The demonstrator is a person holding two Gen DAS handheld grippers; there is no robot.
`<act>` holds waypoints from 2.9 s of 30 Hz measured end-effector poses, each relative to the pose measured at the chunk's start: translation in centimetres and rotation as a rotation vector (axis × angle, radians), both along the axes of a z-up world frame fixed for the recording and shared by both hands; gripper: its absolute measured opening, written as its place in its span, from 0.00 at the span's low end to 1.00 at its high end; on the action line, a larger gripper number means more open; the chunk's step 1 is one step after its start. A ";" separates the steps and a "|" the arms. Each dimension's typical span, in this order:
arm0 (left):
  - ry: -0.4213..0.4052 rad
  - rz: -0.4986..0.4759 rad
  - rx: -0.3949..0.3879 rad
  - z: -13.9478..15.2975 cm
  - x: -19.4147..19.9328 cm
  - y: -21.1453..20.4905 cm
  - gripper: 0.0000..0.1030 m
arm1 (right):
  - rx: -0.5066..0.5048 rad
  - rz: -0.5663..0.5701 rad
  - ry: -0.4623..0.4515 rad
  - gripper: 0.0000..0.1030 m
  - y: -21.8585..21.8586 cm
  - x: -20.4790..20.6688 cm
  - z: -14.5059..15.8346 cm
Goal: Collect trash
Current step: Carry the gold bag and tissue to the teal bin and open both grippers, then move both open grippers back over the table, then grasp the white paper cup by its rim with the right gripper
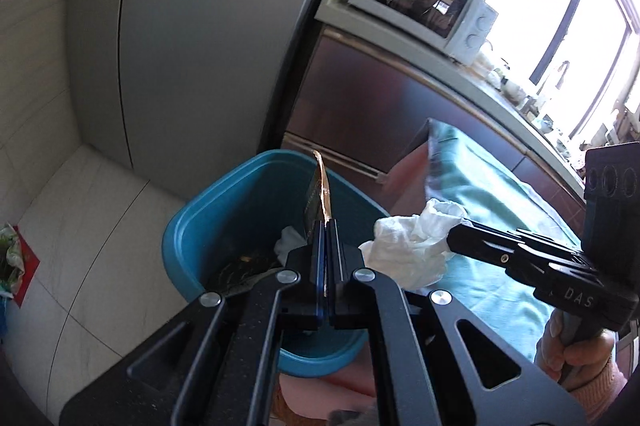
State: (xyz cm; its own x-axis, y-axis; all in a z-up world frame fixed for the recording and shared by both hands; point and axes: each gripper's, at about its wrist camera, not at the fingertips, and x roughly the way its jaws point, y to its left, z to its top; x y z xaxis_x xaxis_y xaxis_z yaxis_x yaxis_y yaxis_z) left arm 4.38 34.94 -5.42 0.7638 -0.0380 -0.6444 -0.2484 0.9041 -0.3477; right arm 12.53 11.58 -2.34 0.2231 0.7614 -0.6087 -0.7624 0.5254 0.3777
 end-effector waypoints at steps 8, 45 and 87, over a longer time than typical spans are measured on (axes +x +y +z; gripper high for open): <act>0.052 0.037 -0.011 -2.9 0.8 0.8 0.01 | -0.064 -0.002 0.050 0.11 2.5 1.5 -2.2; -0.092 -0.565 -0.012 0.7 2.8 -24.4 0.50 | 0.052 -0.527 -0.092 0.35 -27.0 -6.3 0.5; 0.075 -0.862 0.073 -0.7 14.5 -45.3 0.50 | 0.087 -0.911 -0.050 0.20 -47.1 -4.3 -0.6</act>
State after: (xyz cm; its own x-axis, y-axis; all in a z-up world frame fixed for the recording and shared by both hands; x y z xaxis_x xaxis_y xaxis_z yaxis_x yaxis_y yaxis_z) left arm 18.83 -10.40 -6.10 0.4430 -0.5402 -0.7155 0.5133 0.8072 -0.2916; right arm 8.23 -35.52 -2.93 0.7841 0.3207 -0.5314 -0.0834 0.9029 0.4217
